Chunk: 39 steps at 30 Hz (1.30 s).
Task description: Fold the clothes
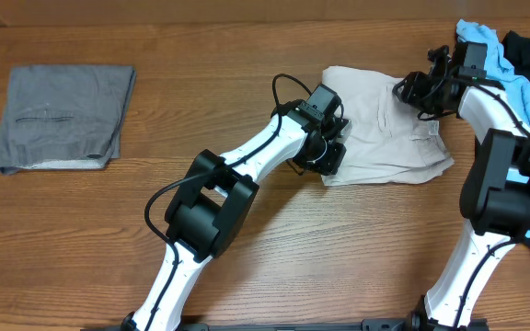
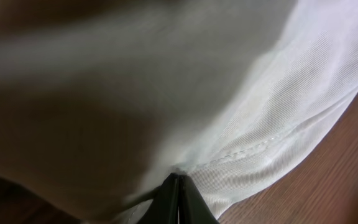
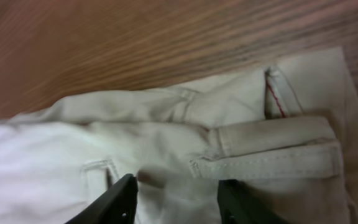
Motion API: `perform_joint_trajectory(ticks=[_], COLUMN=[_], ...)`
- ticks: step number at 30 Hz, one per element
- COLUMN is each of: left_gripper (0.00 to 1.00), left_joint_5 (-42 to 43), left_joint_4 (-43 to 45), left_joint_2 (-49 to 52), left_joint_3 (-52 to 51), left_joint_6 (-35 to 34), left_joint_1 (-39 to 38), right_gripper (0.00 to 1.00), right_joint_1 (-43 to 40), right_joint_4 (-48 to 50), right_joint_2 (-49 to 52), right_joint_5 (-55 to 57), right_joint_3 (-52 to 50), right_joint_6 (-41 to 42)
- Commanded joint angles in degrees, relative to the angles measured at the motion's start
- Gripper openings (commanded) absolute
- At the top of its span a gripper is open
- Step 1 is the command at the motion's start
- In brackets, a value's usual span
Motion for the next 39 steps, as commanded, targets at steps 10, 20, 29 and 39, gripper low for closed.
perform_joint_trajectory(ticks=[10,20,29,39], left_gripper=[0.04,0.04,0.05,0.04], left_joint_5=[-15.4,-21.9,-22.3,-23.2], left_joint_4=[7.2,26.8,32.4,14.0], left_joint_2=[-13.1,-2.2,7.7,9.1], left_joint_3=[6.1,6.1,6.1,6.1], left_joint_6=[2.2,4.4,-0.5,-1.4], left_joint_1=[-0.3,0.5,3.3,4.7], right_gripper=[1.0,1.0,1.0,1.0], right_joint_1=[-2.6,-5.0,-5.0,-5.0], right_joint_4=[-18.4,-24.6,-24.6,-24.6], right_joint_2=[-20.3,-21.7,-21.7,-21.7], right_joint_5=[0.8,6.7,6.7,6.7], right_joint_3=[6.8,6.8,6.8,6.8], right_joint_6=[-0.2,-0.3,-0.3,-0.3])
